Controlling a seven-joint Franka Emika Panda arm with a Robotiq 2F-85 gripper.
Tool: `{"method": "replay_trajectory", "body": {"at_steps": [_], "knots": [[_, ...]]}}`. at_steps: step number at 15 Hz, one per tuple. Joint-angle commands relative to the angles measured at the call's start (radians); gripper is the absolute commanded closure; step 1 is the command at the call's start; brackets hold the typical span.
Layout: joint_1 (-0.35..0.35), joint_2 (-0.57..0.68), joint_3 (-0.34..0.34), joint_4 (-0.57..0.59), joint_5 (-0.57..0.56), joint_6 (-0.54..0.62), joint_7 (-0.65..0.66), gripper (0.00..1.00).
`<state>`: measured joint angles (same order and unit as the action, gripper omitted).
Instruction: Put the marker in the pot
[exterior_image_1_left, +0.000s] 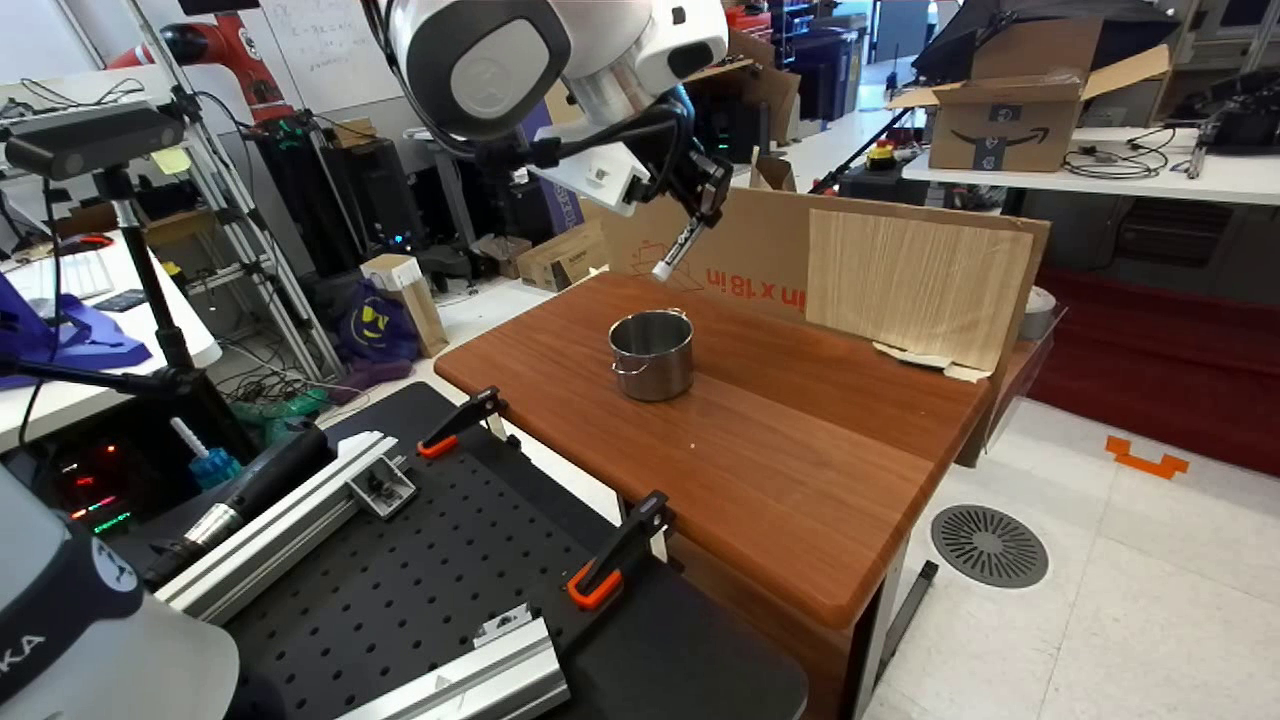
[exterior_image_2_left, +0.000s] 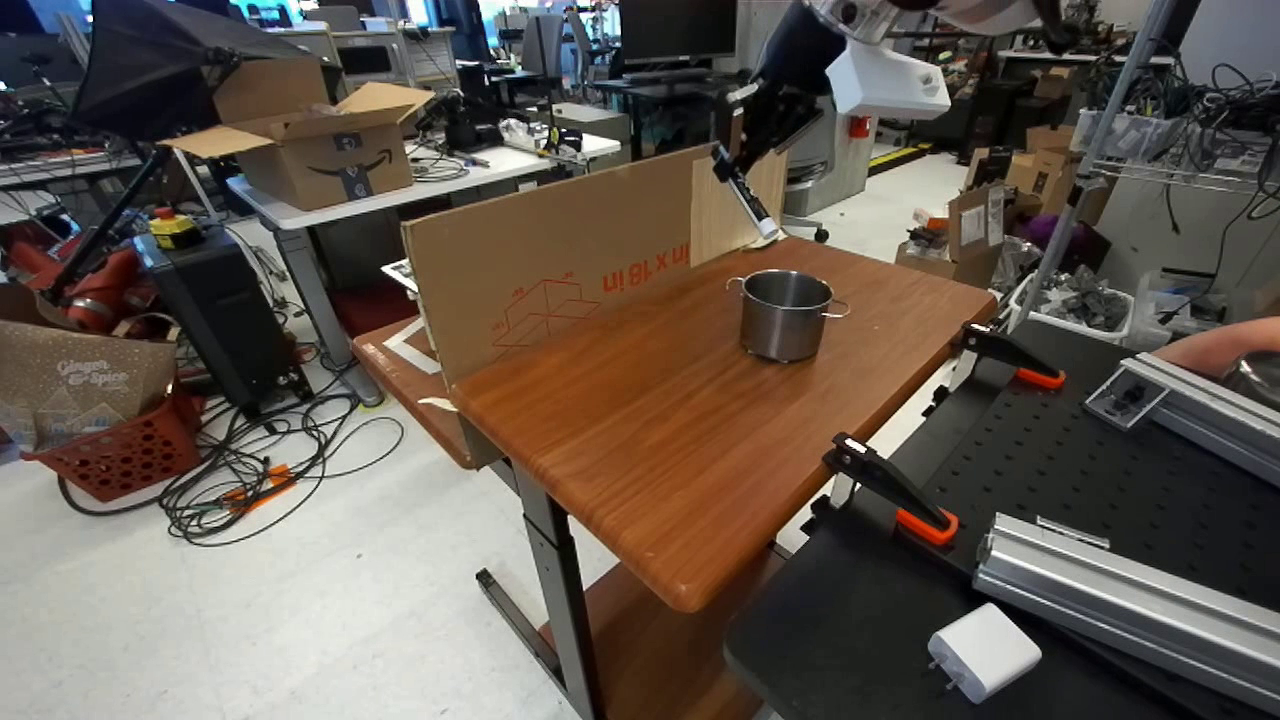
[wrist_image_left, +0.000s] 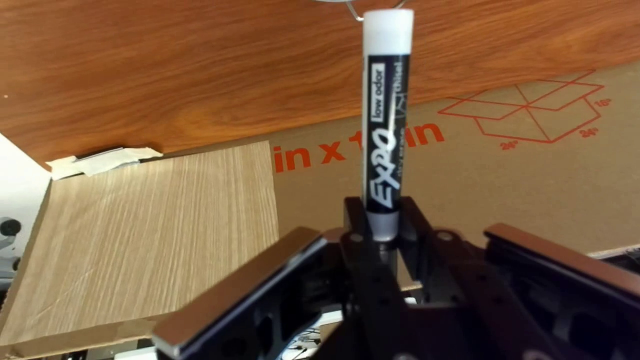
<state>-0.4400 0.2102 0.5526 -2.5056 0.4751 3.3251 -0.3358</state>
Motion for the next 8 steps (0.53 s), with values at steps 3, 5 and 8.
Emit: {"method": "replay_trajectory", "body": {"at_steps": [3,5,8], "knots": [[-0.137,0.089,0.090,-0.025,-0.085,0.113,-0.012,0.95],[-0.153,0.113,0.090,-0.037,-0.115,0.130,-0.014,0.95],[-0.158,0.143,0.074,-0.050,-0.147,0.148,-0.016,0.95]]}}
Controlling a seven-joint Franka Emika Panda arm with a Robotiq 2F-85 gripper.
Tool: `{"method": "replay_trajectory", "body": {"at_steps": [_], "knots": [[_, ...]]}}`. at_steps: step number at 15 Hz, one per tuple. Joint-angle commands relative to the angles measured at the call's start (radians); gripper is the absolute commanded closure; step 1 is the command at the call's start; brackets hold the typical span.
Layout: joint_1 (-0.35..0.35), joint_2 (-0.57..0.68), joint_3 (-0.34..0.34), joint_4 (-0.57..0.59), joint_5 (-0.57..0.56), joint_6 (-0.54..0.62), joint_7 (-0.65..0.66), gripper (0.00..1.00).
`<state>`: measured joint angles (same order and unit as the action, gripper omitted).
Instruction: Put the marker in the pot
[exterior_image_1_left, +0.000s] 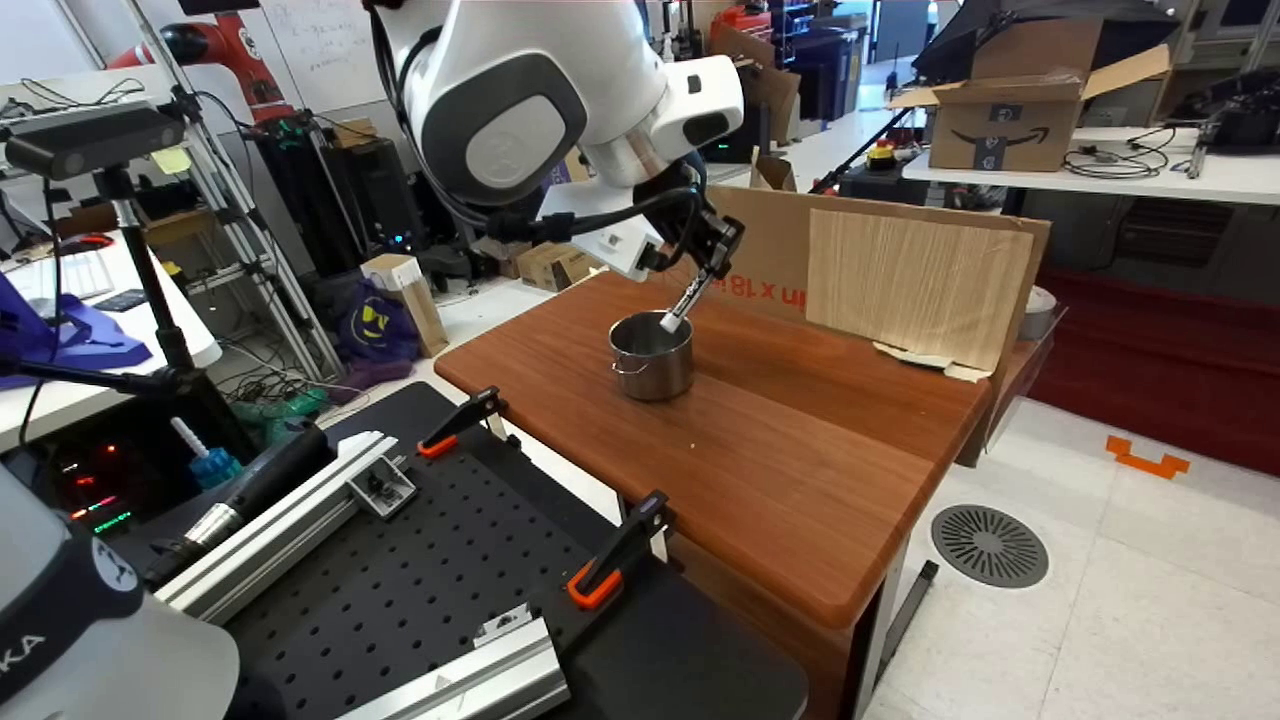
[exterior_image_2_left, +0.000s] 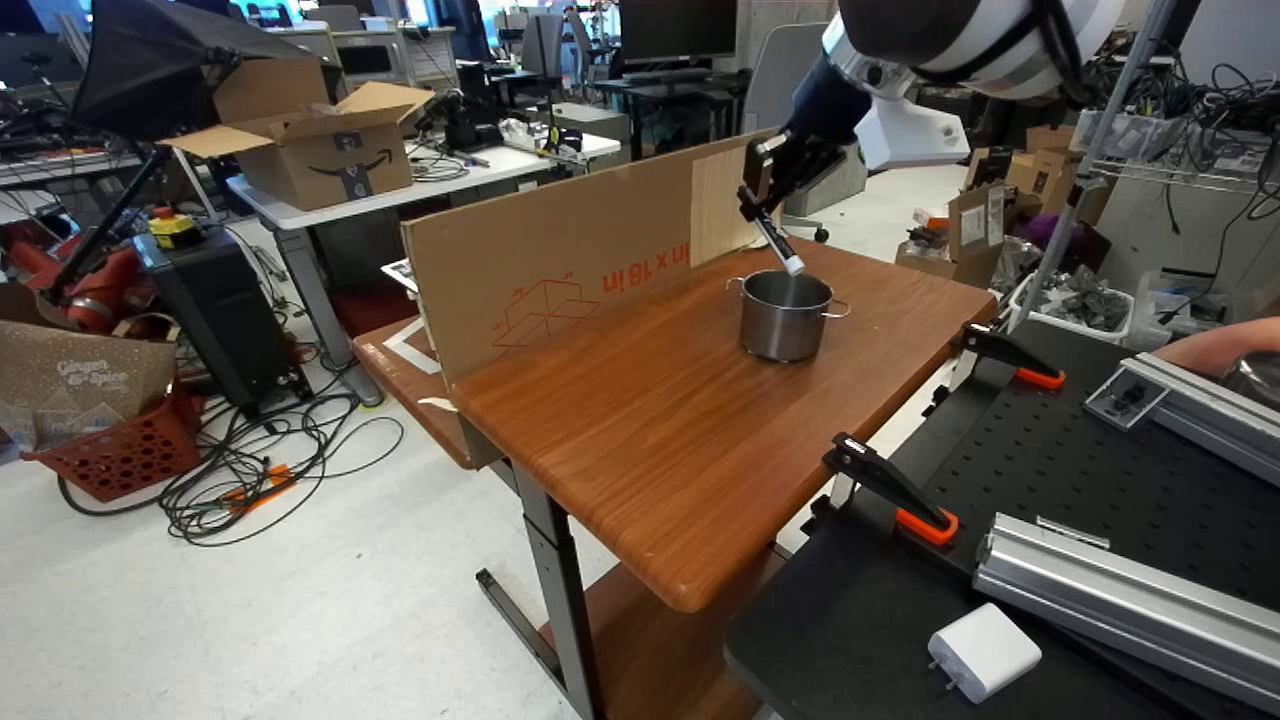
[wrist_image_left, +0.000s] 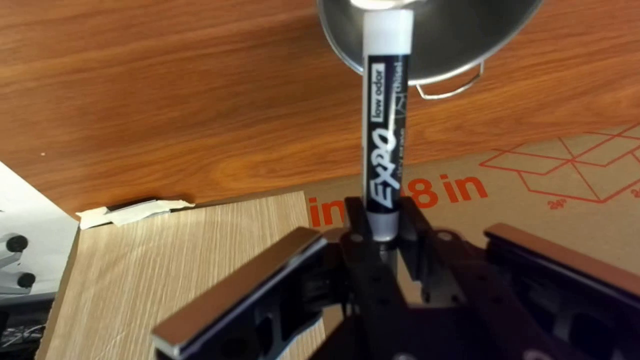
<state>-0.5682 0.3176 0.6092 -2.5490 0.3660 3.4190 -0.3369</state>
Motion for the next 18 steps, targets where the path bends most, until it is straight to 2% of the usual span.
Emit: {"method": "replay_trajectory", "body": {"at_steps": [1,18], "knots": [[-0.031,0.042,0.015,-0.009,-0.046,0.055,-0.015,0.95],[-0.002,0.080,0.001,-0.039,-0.069,0.066,-0.015,0.95]]}}
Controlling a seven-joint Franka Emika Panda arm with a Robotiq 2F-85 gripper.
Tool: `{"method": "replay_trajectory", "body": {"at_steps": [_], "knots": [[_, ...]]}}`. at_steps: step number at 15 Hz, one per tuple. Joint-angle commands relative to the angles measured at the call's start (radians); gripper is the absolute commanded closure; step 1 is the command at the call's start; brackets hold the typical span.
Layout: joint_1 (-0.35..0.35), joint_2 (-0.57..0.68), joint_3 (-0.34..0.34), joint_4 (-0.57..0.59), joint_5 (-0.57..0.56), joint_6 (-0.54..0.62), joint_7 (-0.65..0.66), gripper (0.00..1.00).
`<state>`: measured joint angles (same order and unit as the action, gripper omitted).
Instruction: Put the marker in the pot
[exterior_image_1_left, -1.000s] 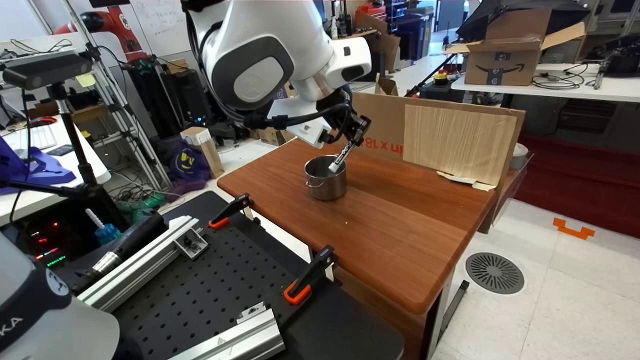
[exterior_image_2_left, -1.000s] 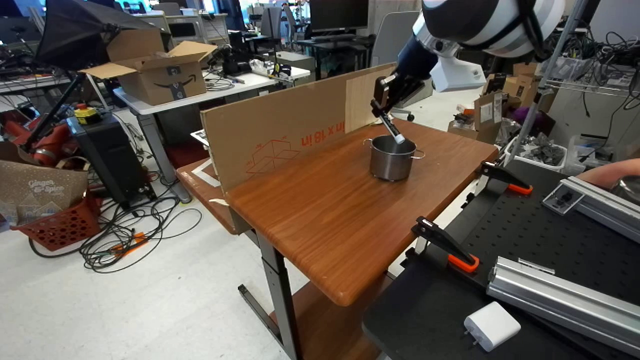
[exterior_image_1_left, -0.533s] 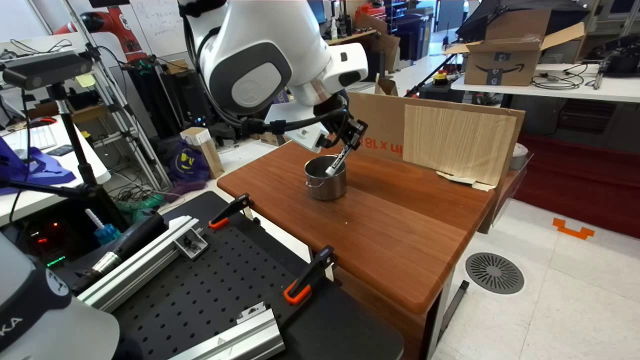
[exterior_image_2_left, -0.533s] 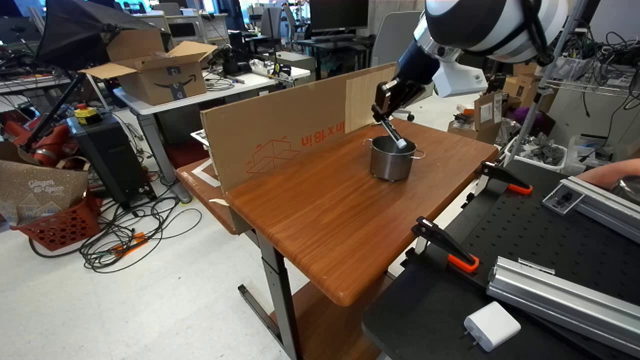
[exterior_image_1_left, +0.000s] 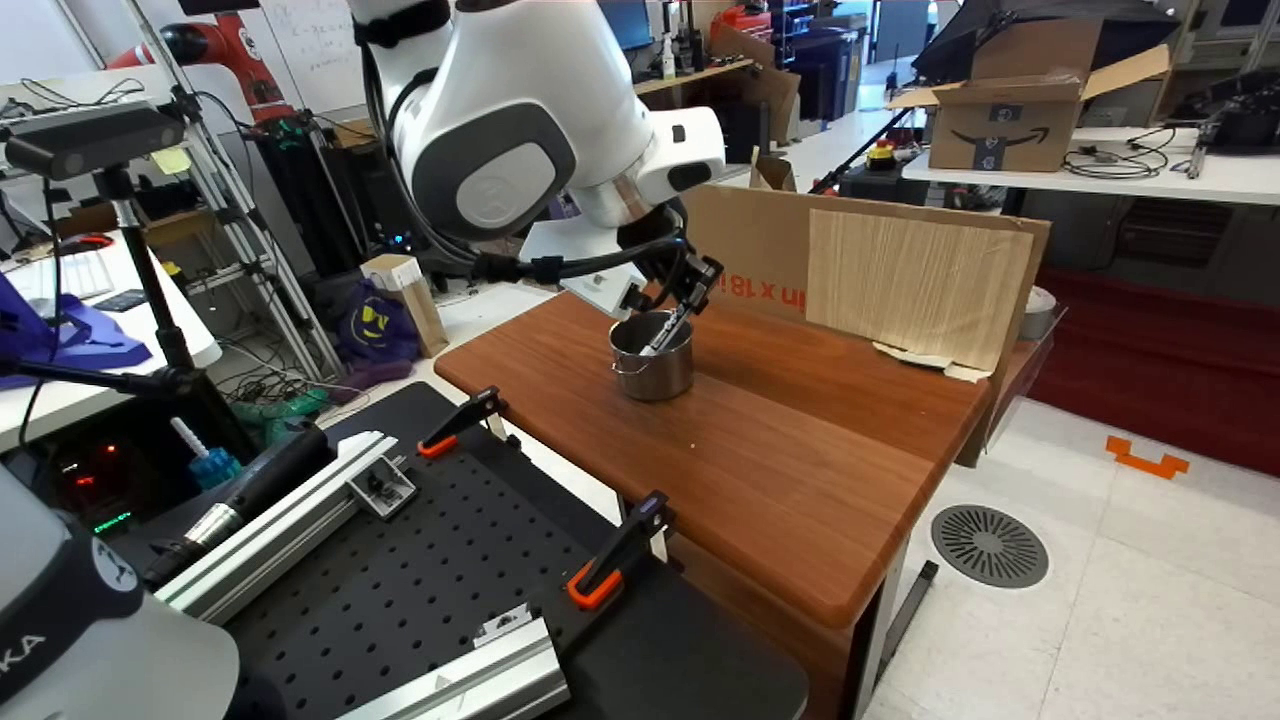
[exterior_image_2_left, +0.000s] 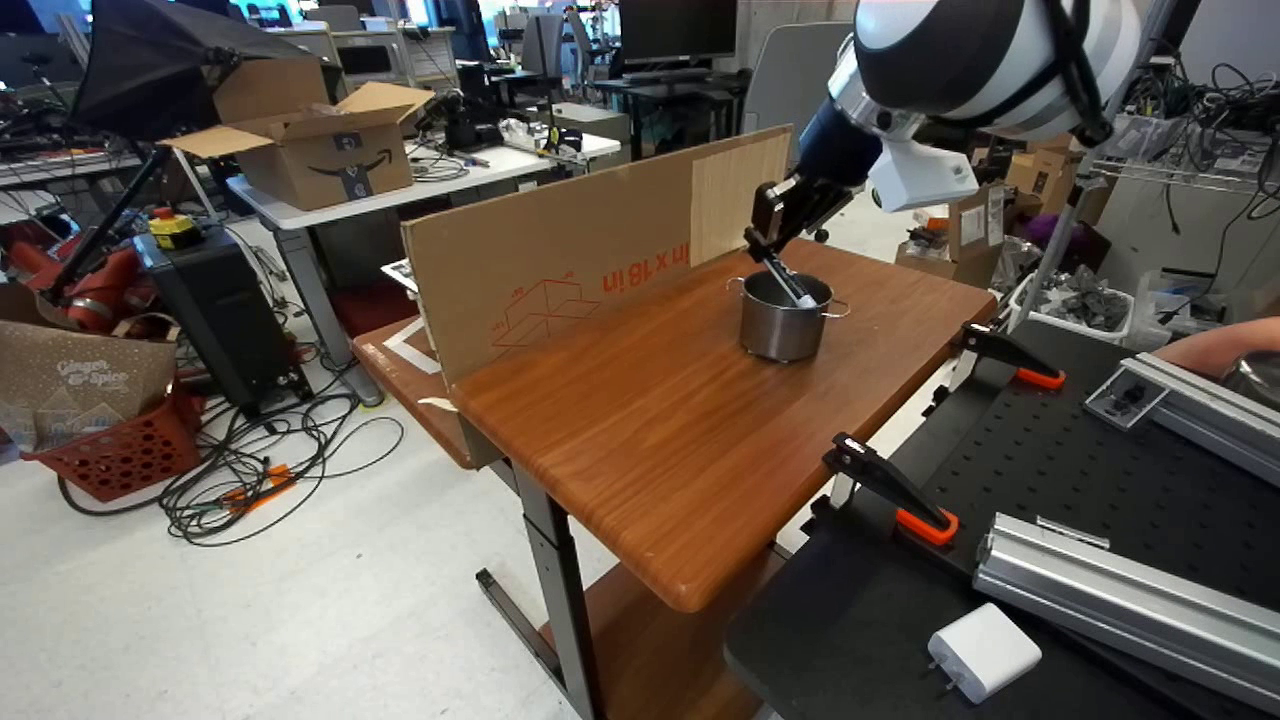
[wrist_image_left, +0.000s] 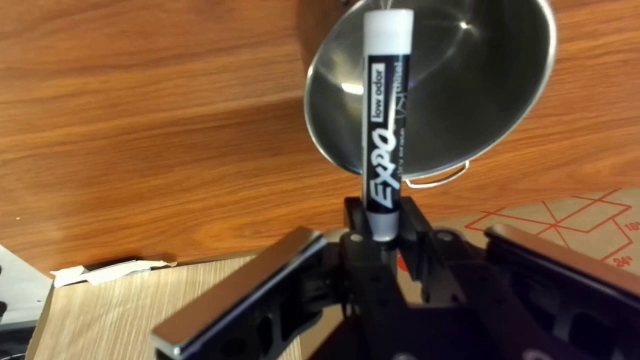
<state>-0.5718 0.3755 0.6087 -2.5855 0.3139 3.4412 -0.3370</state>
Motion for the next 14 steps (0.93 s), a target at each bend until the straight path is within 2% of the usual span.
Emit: {"method": "replay_trajectory", "body": {"at_steps": [1,2,3,5,11,12,14], "knots": [[0.005,0.022,-0.001,-0.006,-0.016,0.044,-0.015,0.95],[0.009,0.020,-0.002,-0.007,-0.014,0.040,-0.014,0.95],[0.028,0.010,-0.020,-0.008,-0.001,0.024,-0.020,0.56],[0.025,0.013,-0.017,-0.008,-0.003,0.021,-0.015,0.48],[0.019,0.010,-0.013,-0.008,-0.004,0.015,-0.011,0.04],[0.017,0.007,-0.011,-0.008,-0.004,0.011,-0.009,0.00],[0.008,-0.012,0.000,-0.015,-0.003,-0.005,-0.002,0.00]]}}
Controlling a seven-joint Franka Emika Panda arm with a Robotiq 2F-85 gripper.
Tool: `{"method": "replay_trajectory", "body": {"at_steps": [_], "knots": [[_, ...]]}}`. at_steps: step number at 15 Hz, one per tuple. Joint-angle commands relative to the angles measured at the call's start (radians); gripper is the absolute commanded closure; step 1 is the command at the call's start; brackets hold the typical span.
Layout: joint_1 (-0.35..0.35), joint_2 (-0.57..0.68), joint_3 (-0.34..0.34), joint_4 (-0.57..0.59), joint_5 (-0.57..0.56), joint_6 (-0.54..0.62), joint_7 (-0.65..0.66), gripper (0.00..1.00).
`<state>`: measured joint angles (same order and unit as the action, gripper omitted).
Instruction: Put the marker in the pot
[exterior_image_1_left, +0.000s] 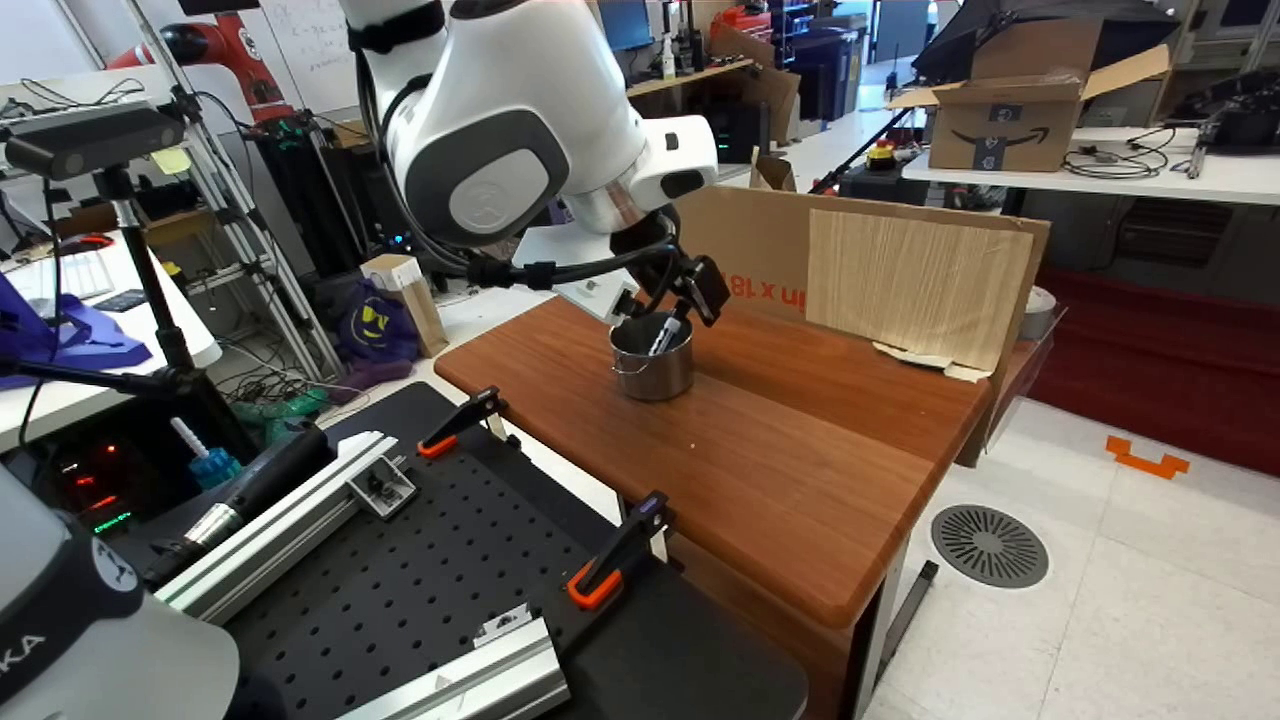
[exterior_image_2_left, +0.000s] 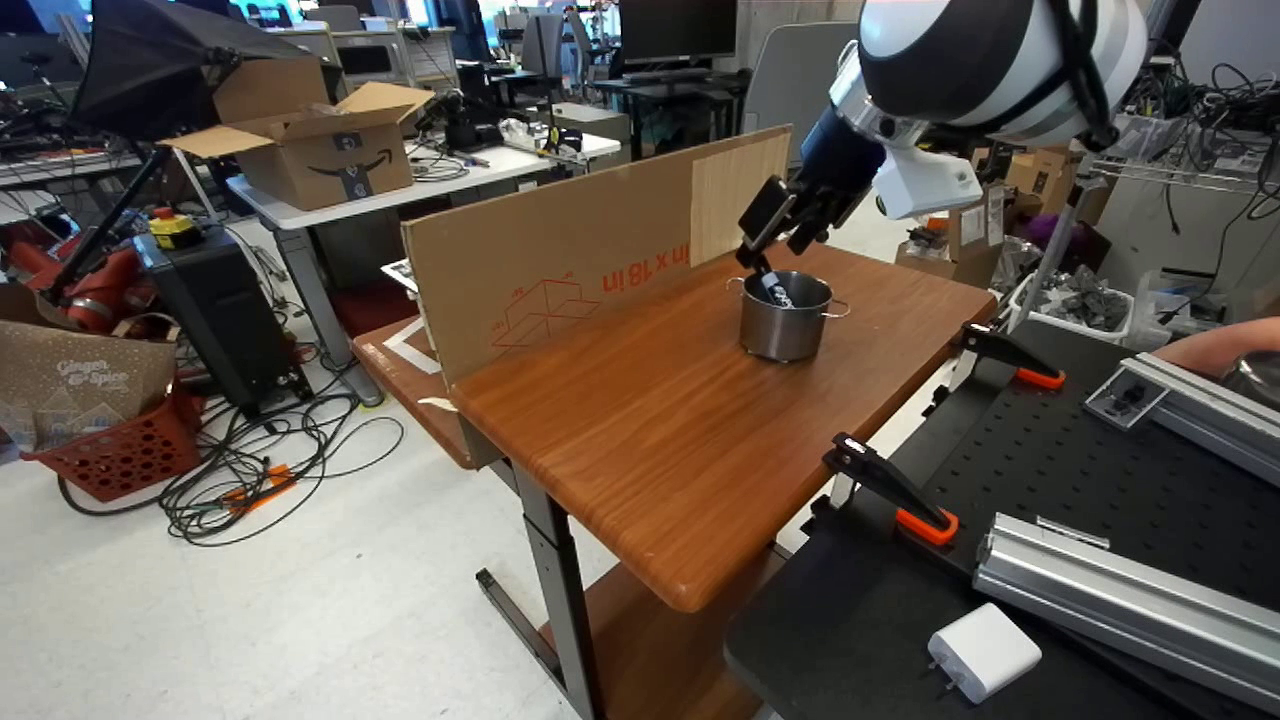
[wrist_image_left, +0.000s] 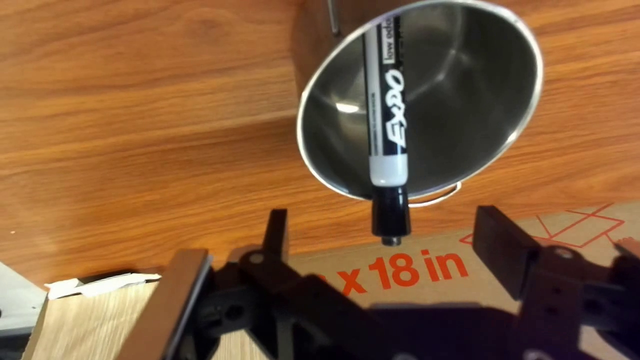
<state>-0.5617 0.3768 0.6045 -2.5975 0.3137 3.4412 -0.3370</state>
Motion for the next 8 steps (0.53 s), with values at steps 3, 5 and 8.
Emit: {"method": "replay_trajectory", "body": {"at_steps": [3,5,8], "knots": [[-0.056,-0.057,0.060,-0.024,-0.024,-0.066,0.018,0.00],[-0.023,-0.021,0.038,-0.006,-0.002,-0.030,0.003,0.00],[-0.056,-0.046,0.073,-0.020,-0.009,-0.056,0.008,0.00]]}}
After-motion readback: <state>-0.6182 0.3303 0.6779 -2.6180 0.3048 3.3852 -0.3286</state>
